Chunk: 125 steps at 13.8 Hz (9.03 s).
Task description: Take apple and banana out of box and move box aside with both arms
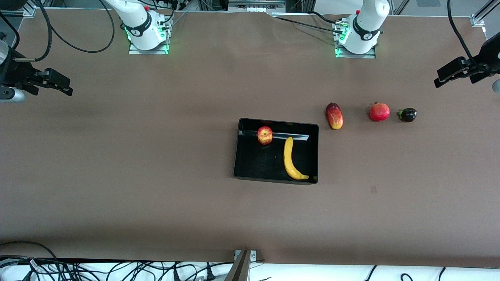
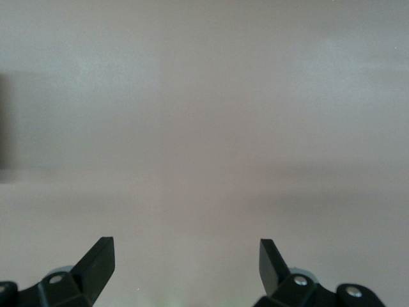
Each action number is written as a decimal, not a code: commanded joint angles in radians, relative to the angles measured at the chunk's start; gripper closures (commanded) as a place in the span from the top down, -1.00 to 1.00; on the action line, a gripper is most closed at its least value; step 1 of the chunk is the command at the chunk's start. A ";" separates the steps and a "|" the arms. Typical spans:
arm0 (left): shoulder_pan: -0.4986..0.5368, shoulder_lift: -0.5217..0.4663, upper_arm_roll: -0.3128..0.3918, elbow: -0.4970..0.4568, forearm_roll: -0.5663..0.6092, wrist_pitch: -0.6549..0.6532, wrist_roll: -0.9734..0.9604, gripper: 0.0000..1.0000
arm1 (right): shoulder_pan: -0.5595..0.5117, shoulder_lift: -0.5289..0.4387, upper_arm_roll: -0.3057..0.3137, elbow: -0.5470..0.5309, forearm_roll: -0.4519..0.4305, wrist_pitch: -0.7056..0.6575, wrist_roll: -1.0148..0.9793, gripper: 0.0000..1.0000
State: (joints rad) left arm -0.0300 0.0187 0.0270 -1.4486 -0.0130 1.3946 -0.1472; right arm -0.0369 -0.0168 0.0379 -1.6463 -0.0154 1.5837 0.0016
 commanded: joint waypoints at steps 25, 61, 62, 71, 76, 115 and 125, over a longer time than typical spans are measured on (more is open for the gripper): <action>-0.338 0.388 -0.009 -0.009 0.007 0.357 -0.719 1.00 | 0.002 0.006 0.008 0.020 0.000 -0.017 0.009 1.00; -0.579 0.670 -0.107 -0.069 -0.084 0.747 -0.812 -1.00 | 0.008 0.006 0.008 0.020 0.002 -0.021 0.009 1.00; -0.550 0.640 -0.107 -0.067 -0.093 0.703 -0.802 -1.00 | 0.008 0.008 0.008 0.020 0.002 -0.021 0.009 1.00; -0.167 0.555 -0.127 0.040 -0.107 0.296 -0.329 -1.00 | 0.008 0.008 0.008 0.020 0.002 -0.021 0.009 1.00; 0.071 0.587 -0.125 0.024 0.043 0.351 0.065 -1.00 | 0.008 0.008 0.008 0.020 0.002 -0.021 0.009 1.00; -0.447 0.736 -0.114 -0.038 -0.013 0.791 -0.634 1.00 | 0.008 0.008 0.008 0.020 0.003 -0.011 0.009 1.00; -0.446 0.837 -0.114 -0.039 0.077 0.909 -0.721 0.13 | 0.008 0.008 0.008 0.020 0.003 -0.017 0.009 1.00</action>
State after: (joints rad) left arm -0.4694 0.8463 -0.0917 -1.4949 0.0308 2.2825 -0.8260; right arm -0.0291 -0.0162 0.0438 -1.6459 -0.0152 1.5826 0.0016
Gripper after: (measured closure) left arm 0.066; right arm 0.000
